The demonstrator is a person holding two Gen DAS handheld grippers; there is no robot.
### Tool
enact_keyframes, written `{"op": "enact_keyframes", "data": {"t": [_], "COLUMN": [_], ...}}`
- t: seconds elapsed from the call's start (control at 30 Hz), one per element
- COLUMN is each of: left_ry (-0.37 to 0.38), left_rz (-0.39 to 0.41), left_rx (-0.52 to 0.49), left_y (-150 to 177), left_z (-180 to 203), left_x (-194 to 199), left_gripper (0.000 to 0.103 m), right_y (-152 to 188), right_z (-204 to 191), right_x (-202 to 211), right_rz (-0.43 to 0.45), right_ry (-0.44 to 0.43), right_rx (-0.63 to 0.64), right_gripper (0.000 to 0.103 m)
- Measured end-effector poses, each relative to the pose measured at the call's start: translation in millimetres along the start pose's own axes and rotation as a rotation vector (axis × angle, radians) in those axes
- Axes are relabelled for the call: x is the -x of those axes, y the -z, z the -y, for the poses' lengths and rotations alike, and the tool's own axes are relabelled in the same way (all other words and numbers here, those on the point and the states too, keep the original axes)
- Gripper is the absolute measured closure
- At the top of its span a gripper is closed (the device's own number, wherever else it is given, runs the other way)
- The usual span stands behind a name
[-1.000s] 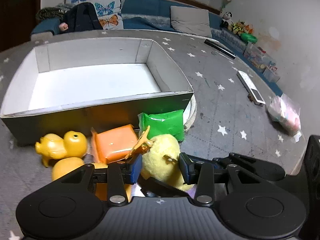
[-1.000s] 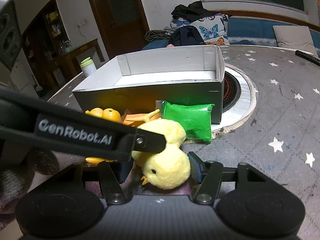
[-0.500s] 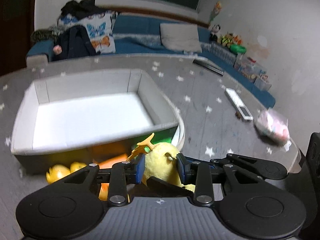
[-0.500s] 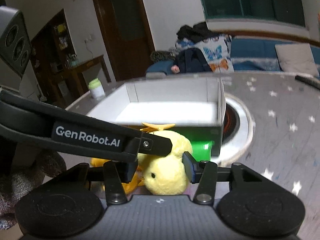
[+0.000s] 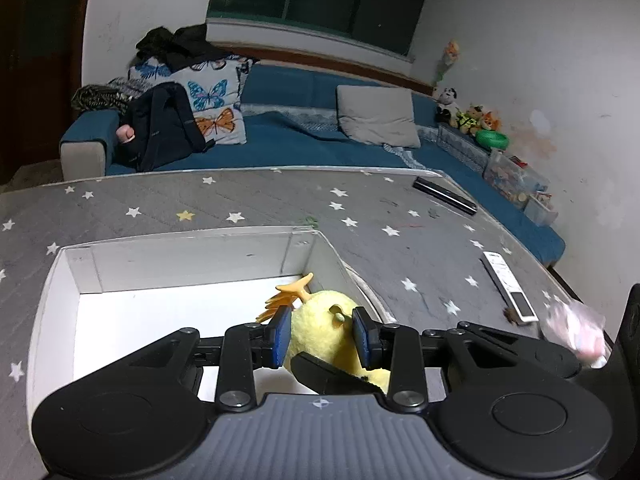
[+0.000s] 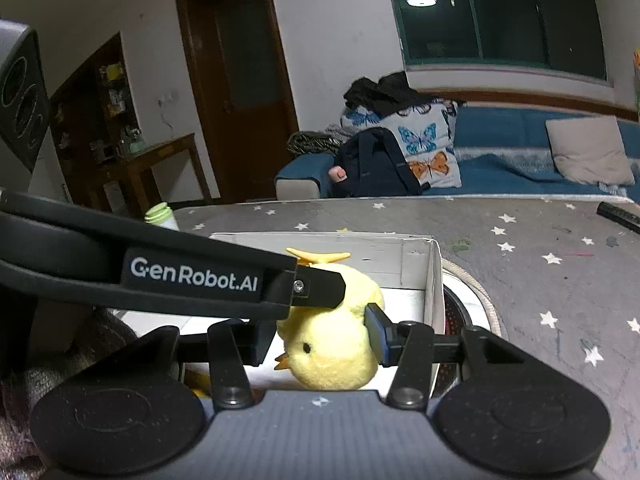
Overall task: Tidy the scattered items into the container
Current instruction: 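Carry the plush chick into the white box and open the left gripper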
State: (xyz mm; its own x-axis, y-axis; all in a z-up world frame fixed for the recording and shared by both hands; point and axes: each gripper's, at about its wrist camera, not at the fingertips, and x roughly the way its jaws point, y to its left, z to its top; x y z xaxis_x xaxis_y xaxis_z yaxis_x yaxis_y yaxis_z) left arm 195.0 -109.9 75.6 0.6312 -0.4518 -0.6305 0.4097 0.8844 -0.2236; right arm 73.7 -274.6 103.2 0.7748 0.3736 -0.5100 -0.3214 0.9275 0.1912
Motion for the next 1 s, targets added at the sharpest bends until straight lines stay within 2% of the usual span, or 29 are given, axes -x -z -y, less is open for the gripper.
{"op": "enact_keyframes", "data": {"t": [0.27,0.5,0.77,1.0], "left_ry": [0.020,0.021,0.015,0.003], "left_rz": [-0.065,-0.103,-0.094,-0.062], "left_rx": [0.068,0.102,0.110,0.065], "left_y": [-7.6,1.4,7.6,14.1], "left_z": [-22.8,-34.3,-36.7,-26.7], "left_x": [-47.5,-62.6,-51.6,-29.0], "left_gripper": [0.069,0.069,0.069,0.067], "right_y": [3.2,12.8,15.7,17.8], "right_z": [17.9,15.8,8.4,2.2], "right_x": [-45.6,-61.1,-50.2,-25.3], "right_rz": [-0.080,-0.116,-0.094,-0.062], "right_ry": [0.037,0.058,0.077,0.067], "right_rx": [-0.031,-0.020,-0.004,0.002], "right_gripper": [0.055,0.055,0.055,0.052]}}
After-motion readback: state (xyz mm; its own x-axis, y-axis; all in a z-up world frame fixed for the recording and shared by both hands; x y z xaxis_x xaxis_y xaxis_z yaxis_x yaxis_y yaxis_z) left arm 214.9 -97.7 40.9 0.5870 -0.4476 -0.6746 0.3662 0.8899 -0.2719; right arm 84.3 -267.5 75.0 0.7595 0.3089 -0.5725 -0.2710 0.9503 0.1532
